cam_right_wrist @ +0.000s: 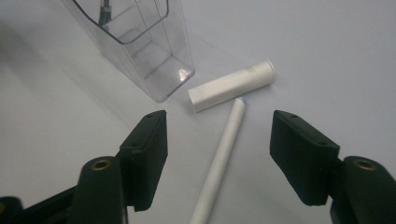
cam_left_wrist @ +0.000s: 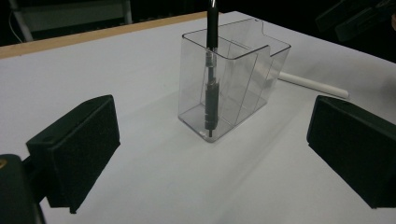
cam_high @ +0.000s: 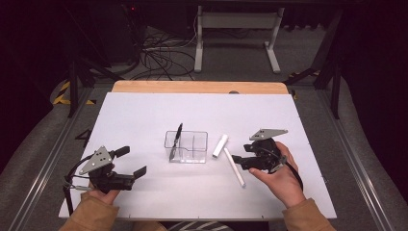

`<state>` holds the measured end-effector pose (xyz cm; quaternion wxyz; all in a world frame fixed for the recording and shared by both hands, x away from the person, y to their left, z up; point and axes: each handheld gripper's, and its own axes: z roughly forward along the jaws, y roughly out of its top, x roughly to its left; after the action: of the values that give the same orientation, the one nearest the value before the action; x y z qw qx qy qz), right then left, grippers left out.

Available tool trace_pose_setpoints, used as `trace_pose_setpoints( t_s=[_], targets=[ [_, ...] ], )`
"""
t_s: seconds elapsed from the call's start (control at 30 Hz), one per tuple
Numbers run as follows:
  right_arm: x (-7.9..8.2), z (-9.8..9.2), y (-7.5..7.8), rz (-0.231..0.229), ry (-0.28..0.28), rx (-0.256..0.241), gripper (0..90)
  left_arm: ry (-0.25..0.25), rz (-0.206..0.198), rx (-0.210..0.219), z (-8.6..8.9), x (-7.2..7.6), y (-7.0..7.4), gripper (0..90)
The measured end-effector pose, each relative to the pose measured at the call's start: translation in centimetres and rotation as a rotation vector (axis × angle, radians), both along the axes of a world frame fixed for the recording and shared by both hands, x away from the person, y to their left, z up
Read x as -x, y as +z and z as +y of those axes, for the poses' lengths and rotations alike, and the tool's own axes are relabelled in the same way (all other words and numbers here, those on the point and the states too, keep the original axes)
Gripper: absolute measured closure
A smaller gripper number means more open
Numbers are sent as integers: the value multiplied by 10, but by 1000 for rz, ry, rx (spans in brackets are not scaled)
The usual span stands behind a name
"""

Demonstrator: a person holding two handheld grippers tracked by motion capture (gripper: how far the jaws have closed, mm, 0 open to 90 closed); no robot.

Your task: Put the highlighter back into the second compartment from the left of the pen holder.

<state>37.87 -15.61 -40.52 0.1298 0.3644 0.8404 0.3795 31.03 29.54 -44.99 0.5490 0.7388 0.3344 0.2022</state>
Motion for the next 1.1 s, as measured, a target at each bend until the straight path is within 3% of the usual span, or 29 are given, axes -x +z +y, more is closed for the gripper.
trace_pose_setpoints(
  t_s=[0.4,0.8,1.1],
  targets=[
    [-16,12,-4,101,-37,76,388,1,-1,7,0,0,0,33],
    [-26,19,-7,172,-65,102,449,12,-7,-3,1,2,0,33],
    [-40,32,-9,294,-110,172,519,19,-10,-9,3,5,0,34]
  ],
)
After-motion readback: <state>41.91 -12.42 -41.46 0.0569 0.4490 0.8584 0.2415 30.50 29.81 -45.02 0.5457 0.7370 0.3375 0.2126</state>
